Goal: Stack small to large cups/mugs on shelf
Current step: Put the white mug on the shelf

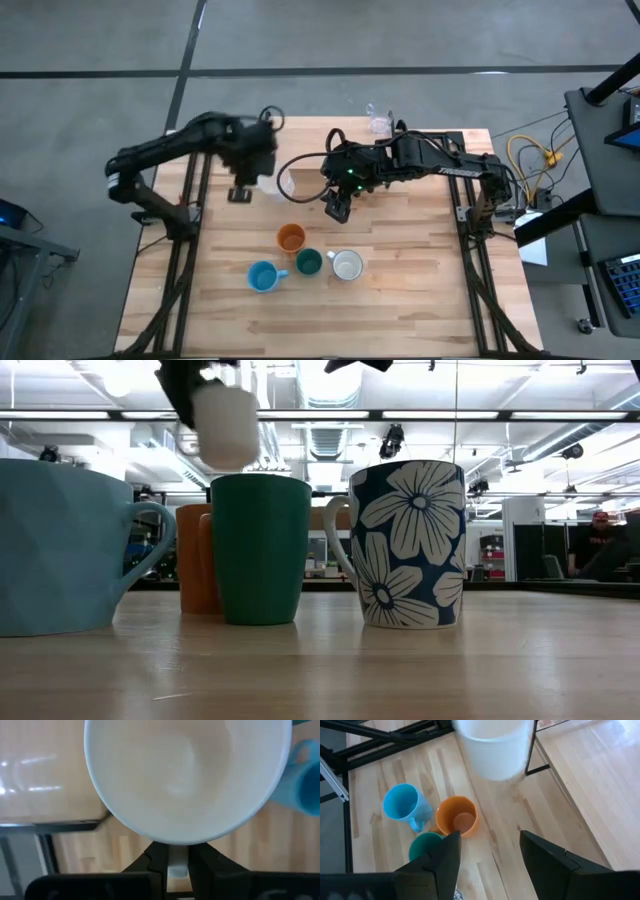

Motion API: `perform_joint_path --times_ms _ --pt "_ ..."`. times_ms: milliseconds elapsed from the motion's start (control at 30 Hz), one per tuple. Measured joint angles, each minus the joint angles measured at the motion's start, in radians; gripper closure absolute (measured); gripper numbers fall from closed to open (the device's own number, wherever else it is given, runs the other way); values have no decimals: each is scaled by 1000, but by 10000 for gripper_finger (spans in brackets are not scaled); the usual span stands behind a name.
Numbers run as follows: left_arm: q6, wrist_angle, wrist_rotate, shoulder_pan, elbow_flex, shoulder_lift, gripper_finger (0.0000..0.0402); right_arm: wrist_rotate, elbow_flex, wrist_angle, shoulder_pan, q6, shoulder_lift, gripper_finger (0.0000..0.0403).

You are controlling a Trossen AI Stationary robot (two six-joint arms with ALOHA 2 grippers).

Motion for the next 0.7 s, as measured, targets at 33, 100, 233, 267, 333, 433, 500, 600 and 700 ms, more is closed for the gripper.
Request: perform_joint_path --times_ms 33,100,233,267,333,433,500,600,700 --pt "31 0 0 29 20 29 375 0 0 0 0 0 0 207" --pt "84 0 1 81 73 85 375 0 0 0 0 0 0 207" --pt "169 2 2 148 196 182 375 0 0 -12 -3 -5 -1 207" --pt "188 2 2 161 225 199 375 0 0 -21 -7 -8 -3 207" --pt "220 1 -1 184 283 230 375 0 0 -34 -20 -10 -7 207" --pt "255 1 -9 218 344 266 375 0 0 -36 -40 -18 -16 207" --pt "273 2 -18 251 362 279 375 1 0 -36 -50 -25 -18 207" --pt "283 1 -27 313 364 290 375 0 0 -35 -61 -41 -18 207" --pt "306 0 -31 365 351 296 375 0 0 -32 -67 -58 -18 207"
